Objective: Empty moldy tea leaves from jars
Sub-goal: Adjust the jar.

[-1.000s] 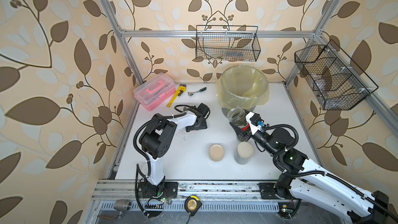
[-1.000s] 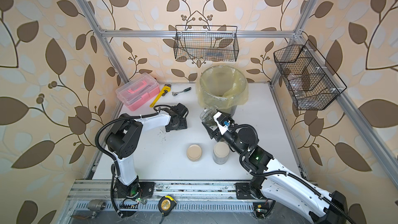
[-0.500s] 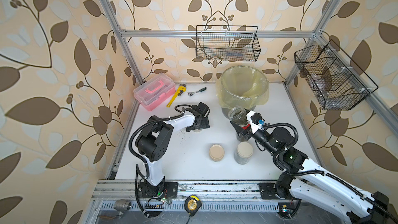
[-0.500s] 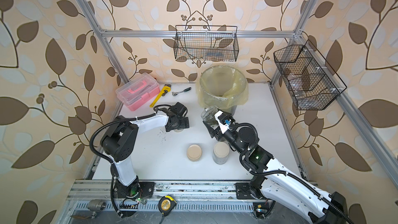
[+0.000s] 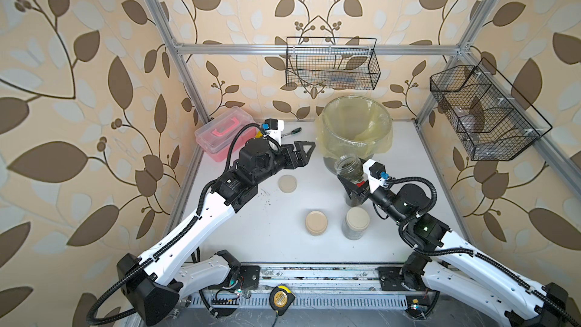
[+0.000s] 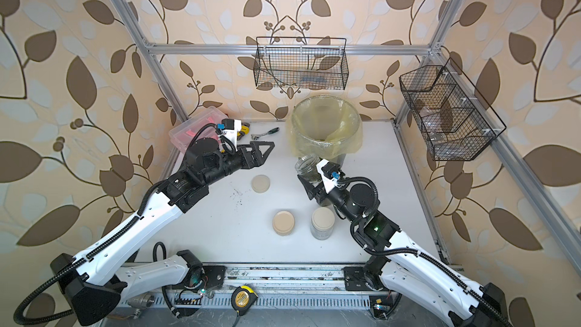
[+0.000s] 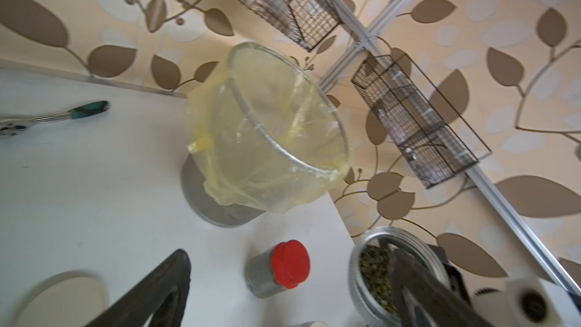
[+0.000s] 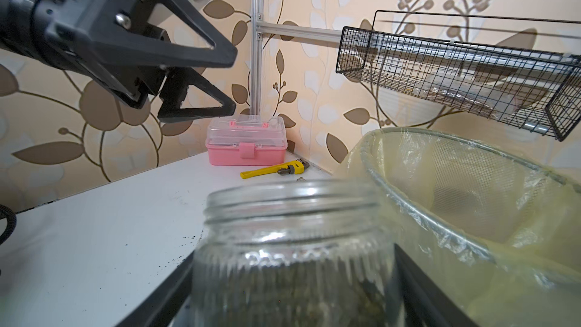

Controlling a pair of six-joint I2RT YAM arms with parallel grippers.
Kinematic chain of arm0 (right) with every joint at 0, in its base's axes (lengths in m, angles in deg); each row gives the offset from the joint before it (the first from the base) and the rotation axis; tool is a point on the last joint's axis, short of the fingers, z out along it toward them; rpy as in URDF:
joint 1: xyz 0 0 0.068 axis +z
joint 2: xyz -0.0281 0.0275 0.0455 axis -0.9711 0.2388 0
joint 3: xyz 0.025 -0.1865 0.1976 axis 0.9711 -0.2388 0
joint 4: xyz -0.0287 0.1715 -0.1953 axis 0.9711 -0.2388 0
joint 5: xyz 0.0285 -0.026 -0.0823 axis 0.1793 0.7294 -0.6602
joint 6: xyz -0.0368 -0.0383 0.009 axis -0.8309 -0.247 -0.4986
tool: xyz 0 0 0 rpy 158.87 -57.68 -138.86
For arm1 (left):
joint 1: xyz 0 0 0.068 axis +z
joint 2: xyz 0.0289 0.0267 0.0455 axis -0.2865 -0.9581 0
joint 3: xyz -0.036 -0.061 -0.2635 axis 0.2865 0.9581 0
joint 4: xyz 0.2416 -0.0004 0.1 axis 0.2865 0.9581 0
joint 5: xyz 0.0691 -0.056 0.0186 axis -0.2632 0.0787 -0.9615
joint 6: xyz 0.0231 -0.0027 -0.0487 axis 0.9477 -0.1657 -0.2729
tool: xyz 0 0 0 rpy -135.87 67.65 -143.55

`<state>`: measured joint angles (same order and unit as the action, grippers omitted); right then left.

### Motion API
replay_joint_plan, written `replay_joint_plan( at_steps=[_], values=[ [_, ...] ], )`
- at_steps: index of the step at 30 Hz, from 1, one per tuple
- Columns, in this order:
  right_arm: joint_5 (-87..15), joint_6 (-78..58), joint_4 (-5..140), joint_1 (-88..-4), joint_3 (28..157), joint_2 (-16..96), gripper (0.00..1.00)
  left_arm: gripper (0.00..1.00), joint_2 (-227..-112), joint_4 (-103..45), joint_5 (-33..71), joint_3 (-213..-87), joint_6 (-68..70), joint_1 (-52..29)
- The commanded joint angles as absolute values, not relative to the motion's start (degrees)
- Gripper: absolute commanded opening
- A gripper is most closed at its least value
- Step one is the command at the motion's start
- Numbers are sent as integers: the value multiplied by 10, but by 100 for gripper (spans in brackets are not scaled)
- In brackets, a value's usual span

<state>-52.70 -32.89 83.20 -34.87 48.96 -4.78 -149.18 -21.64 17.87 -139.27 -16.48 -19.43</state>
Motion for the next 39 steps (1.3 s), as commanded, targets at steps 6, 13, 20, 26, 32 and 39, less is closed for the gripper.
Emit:
replay_joint_plan(
  at_steps=[6, 13, 20, 26, 32, 39],
  values=[
    [-484, -322, 899, -351, 510, -59, 25, 99, -1548, -274, 250, -1426, -131, -276],
    [-453, -322, 909, -352, 510, -60, 25, 99, -1592, -266, 289, -1454, -113, -306],
    [-434, -324, 917, -351, 508, -51, 25, 99, -1587, -285, 281, -1459, -117, -313],
    [-438, -326, 918, -351, 506, -44, 25, 99, -1569, -304, 292, -1454, -120, -313],
    [-433, -330, 917, -352, 511, -39, 25, 99, -1565, -289, 302, -1451, -93, -313],
    [-429, -334, 913, -351, 509, -31, 25, 99, -1541, -318, 273, -1436, -84, -313]
  ],
)
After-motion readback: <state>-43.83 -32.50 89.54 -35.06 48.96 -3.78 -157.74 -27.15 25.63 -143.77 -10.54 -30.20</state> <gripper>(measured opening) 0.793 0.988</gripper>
